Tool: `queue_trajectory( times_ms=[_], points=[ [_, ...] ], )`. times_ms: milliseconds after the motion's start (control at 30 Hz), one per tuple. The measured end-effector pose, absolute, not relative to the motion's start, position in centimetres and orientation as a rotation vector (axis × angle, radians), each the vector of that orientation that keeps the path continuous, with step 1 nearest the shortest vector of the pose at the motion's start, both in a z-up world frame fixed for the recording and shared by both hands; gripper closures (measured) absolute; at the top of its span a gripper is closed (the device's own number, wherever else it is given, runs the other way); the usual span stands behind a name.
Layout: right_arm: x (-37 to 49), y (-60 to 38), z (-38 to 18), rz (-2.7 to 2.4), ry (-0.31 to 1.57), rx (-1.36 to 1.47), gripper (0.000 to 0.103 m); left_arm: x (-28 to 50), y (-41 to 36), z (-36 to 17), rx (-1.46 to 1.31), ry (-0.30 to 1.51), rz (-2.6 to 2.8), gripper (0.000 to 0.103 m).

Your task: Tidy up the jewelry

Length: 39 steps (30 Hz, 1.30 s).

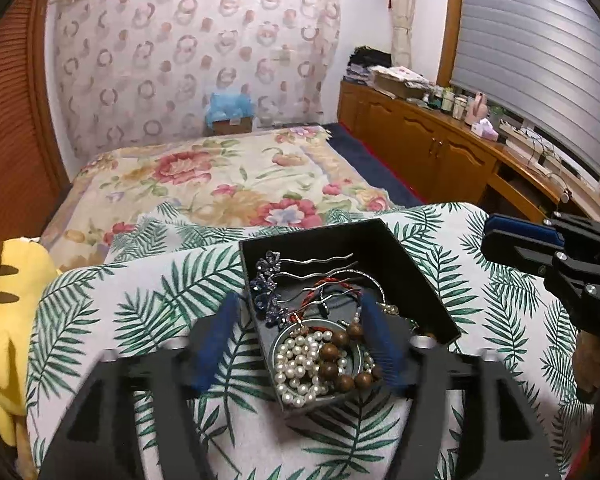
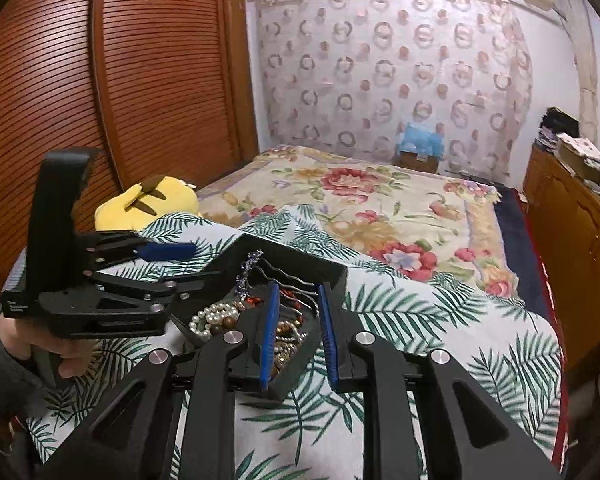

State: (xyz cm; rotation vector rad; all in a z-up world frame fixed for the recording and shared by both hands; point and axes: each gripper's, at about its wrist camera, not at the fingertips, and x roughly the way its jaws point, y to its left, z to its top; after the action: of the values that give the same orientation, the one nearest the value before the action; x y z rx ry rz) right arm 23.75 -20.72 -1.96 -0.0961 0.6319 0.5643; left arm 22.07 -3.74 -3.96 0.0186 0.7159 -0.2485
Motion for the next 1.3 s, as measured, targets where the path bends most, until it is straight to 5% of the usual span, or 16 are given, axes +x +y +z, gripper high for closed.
queue_trajectory(
  times_ms=[67,167,467,1300],
  points=[
    [23.0,-21.1,-2.0,0.545,0.626,-0.073,0.058,21.3,-3.5,-3.6,0.012,0.702,-0.231,0.020],
    [22.2,-21.6,-2.0,0.515,0.615,-0.054,0.043,19.9,-3.0,-3.1,0.009,0.691,-0.195,0.013],
    [18.9,-22.2,-1.2,0.452,0.561,-0.036,0.009,16.1,-1.9,-1.1,0.015,0.627,-0.133,0.008],
    [11.0,-23.1,2.3,0.341,0.417,0.012,0.003,7.0,-1.6,2.7,0.011,0.506,-0.055,0.008]
  ],
)
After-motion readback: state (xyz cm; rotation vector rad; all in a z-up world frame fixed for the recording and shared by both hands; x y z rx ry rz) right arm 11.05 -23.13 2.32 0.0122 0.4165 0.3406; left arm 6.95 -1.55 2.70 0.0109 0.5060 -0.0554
